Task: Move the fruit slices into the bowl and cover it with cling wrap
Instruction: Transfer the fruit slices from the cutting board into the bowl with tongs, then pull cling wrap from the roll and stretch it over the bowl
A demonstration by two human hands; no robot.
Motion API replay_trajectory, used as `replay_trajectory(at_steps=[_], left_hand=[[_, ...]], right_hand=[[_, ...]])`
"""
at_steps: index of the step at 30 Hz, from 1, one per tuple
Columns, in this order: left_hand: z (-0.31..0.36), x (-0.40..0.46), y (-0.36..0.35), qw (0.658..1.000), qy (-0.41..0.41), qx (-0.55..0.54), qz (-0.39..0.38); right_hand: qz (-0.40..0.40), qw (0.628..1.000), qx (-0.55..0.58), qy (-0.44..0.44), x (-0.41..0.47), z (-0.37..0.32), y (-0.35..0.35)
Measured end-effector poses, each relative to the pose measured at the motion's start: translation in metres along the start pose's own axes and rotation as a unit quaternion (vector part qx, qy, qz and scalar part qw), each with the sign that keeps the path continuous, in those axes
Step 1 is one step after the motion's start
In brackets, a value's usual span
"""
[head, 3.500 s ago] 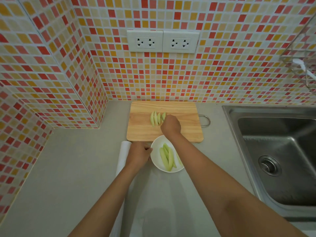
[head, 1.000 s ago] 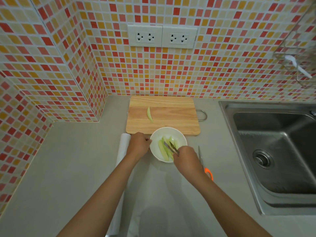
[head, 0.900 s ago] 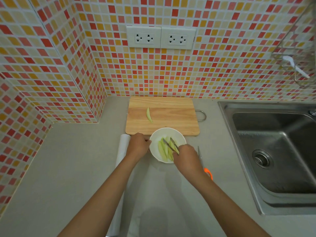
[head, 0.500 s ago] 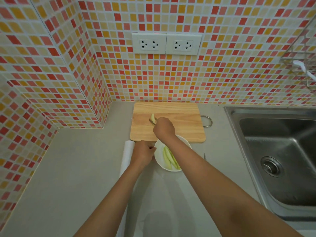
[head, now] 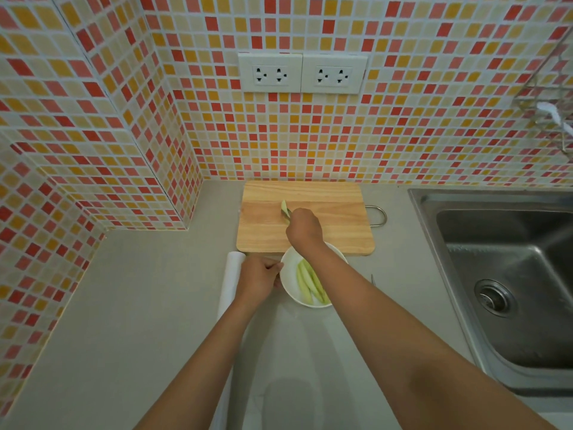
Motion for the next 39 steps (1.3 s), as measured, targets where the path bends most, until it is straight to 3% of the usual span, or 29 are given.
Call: replay_trajectory(at_steps=[7,13,17,21,24,28,39], left_hand=[[0.002,-0.001,0.001,1.000,-0.006,0.004,0.001],[0.002,0.000,0.002,1.000,0.005,0.011,-0.002],[0.003,-0.002,0.003,1.000,0.010,0.010,-0.003],[0.004,-0.004,0.003,1.000,0.006,0.005,-0.007],[0.004,-0.005,0.004,1.000,0.005,0.004,-0.009],[0.004,-0.004,0.004,1.000,0.004,0.008,-0.008],[0.000,-0.002,0.003,1.000,0.013,-0.011,-0.016]], right_hand=[[0.049,0.998,0.042,-0.003,-0.058,0.039,0.040],[0.024,0.999,0.011,-0.023,-0.131,0.088,0.027],[-0.009,0.999,-0.014,-0.049,-0.142,0.105,0.005],[0.009,0.999,0.002,-0.043,-0.142,0.104,0.015],[0.057,0.995,0.060,-0.048,-0.134,0.103,0.043],[0.132,0.987,0.035,-0.081,-0.088,0.114,0.071],[0.112,0.980,-0.005,-0.162,0.017,0.136,0.036]])
Point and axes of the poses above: each hand's wrist, its own x-axis towards the middle knuckle, its own y-axis out of the back of the hand, z = x × y, the point moved 5 cm from there along x, towards the middle knuckle, and after that the axes turned 4 degrees about y, right-handed, at the moved point
